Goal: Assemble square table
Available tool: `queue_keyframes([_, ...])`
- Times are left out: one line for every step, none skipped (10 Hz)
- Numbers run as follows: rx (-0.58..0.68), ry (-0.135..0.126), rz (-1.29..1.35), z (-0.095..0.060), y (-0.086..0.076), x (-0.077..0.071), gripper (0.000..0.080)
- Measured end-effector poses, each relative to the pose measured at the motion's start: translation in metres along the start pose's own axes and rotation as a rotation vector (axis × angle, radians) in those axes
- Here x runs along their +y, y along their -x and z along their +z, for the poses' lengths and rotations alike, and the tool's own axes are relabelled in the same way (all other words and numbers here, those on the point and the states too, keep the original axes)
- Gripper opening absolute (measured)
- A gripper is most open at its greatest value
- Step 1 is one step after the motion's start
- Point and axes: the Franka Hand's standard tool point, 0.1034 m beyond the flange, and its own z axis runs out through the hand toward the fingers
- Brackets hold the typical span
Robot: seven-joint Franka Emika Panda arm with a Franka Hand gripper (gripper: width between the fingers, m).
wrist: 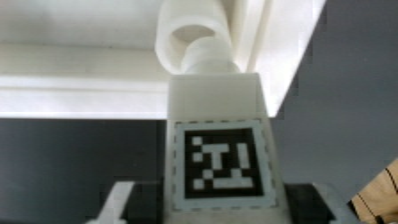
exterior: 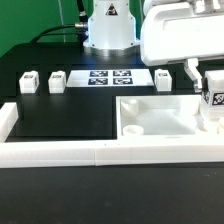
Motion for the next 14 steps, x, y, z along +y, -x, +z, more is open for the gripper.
queue_keyframes([0.012, -0.002, 0.0, -0.0002, 0.0007, -0.0019, 0.029])
queue_keyframes([0.014, -0.004, 0.005, -0.0004, 0.001, -0.0042, 0.029])
queue_keyframes([0.015, -0.003, 0.003, -0.0004, 0.0008, -0.0035, 0.029])
queue_keyframes([0.021, -0.002, -0.004, -0.0003, 0.0004, -0.0022, 0.029])
queue_keyframes([0.021, 0.0, -0.011, -0.0004, 0.0005, -0.001, 0.029])
queue_keyframes([0.021, -0.001, -0.012, -0.0005, 0.0011, -0.0014, 0.029])
queue_keyframes([0.03, -0.001, -0.015, -0.0012, 0.0026, -0.001, 0.0291])
queue_keyframes([0.048, 0.0, -0.02, -0.0026, 0.0053, -0.0003, 0.0291])
queue_keyframes([0.055, 0.002, -0.029, -0.0027, 0.0059, 0.0014, 0.0291])
queue_keyframes([0.061, 0.002, -0.031, -0.0025, 0.0055, 0.0016, 0.0291])
queue_keyframes([0.06, 0.002, -0.031, -0.0024, 0.0056, 0.0018, 0.0291])
queue_keyframes([0.057, 0.003, -0.032, -0.0008, 0.0077, 0.0015, 0.0291])
queue_keyframes([0.053, 0.004, -0.034, 0.0012, 0.0094, 0.0022, 0.0291])
queue_keyframes([0.051, 0.005, -0.038, 0.0034, 0.0101, 0.0029, 0.0291])
